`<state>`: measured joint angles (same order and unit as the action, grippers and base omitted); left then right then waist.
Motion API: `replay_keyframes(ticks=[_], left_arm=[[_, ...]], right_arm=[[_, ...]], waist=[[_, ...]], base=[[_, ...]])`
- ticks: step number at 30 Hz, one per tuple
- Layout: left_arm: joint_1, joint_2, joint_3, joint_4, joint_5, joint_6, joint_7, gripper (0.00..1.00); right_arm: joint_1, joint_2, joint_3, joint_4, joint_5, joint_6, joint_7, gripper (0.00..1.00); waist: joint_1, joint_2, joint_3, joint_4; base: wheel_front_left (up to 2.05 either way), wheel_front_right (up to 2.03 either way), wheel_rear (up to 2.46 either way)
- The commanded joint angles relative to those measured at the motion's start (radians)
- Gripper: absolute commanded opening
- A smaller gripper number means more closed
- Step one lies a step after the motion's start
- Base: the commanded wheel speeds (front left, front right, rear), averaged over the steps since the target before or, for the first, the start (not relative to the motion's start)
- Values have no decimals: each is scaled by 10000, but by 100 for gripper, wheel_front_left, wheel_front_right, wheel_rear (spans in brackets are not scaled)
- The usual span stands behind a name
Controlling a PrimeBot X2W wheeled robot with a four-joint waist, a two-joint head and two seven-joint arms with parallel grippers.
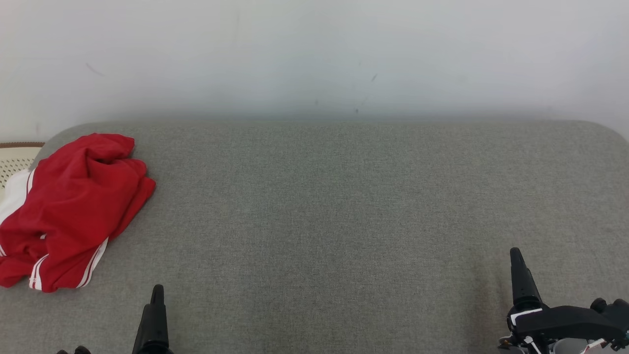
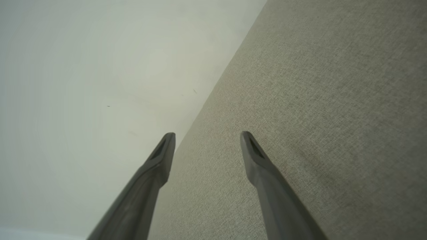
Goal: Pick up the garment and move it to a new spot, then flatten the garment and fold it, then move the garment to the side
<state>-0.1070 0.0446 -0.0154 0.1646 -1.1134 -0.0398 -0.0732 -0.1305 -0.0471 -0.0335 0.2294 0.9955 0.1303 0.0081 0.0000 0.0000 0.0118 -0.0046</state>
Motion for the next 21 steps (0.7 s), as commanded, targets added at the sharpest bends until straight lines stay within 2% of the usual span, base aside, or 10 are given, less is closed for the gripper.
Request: replay_keyframes(ticks=[1,13,21], left_arm=[[7,47,-65,-230,581,110,-125,100],[301,54,-281,-510,3160,650,-465,100],[429,151,-375,-703,4372,867,-639,100]], right_arm=[[-59,-112,131,-239,-597,2,-126,100],[64,-87,597,-429,-2961,3,-613,100],[161,-83,817,-484,-4084,3,-870,100]], waist=[[0,0,-3,-1],[0,0,-55,-1],[0,0,-115,-6]], base=[[0,0,0],[0,0,0],[0,0,0]])
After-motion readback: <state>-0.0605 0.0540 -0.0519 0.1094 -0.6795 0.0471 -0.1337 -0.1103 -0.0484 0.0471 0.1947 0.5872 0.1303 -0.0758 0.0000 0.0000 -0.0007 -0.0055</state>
